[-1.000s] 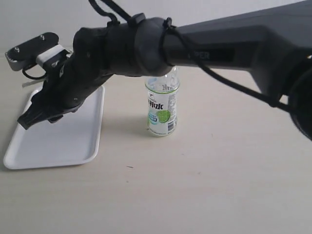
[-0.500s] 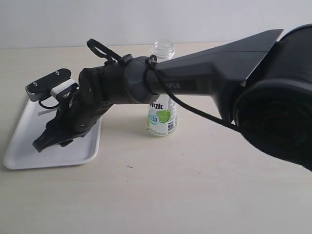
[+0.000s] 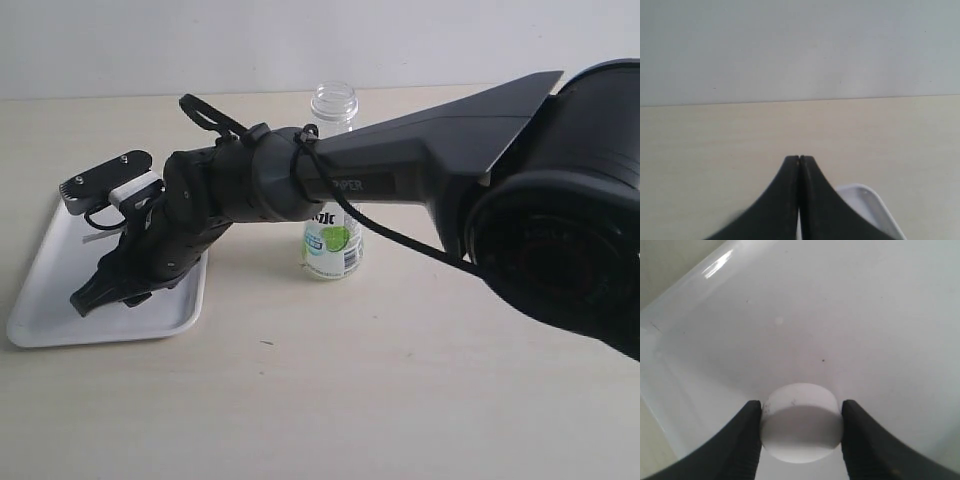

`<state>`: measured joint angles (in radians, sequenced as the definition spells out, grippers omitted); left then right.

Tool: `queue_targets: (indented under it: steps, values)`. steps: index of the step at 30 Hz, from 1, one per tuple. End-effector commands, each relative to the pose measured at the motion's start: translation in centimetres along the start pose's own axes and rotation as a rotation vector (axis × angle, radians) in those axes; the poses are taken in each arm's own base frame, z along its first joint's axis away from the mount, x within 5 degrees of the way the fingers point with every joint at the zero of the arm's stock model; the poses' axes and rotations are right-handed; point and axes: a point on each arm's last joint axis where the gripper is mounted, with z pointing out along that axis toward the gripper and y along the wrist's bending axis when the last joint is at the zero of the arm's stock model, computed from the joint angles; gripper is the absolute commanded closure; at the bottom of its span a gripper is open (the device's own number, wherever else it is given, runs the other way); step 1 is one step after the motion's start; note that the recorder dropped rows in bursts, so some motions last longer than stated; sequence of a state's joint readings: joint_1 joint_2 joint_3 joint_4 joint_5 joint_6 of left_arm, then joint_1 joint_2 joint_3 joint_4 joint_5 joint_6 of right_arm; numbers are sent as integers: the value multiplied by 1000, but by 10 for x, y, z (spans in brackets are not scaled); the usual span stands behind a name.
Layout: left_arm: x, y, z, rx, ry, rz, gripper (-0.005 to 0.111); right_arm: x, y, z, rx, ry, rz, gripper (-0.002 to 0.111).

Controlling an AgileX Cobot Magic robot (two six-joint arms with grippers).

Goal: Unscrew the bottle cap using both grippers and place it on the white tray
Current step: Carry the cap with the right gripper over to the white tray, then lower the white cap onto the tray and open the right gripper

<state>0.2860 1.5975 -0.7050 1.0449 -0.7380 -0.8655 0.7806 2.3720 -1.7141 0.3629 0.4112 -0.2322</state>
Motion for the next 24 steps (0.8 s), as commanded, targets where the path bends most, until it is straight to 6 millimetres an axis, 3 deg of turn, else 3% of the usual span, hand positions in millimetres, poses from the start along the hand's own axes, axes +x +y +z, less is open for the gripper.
queue_targets:
  steps: [1,6,19,24]
  values:
    - [-1,0,-2,-6,-13,-8,107,0,0,0,-5,-4,17,108]
    - [-1,0,-2,-6,-13,-8,107,0,0,0,-10,5,24,96]
    - [-1,0,-2,-6,-13,13,107,0,0,0,-10,5,24,50]
    - [-1,0,-2,-5,-12,19,107,0,0,0,-10,2,24,42]
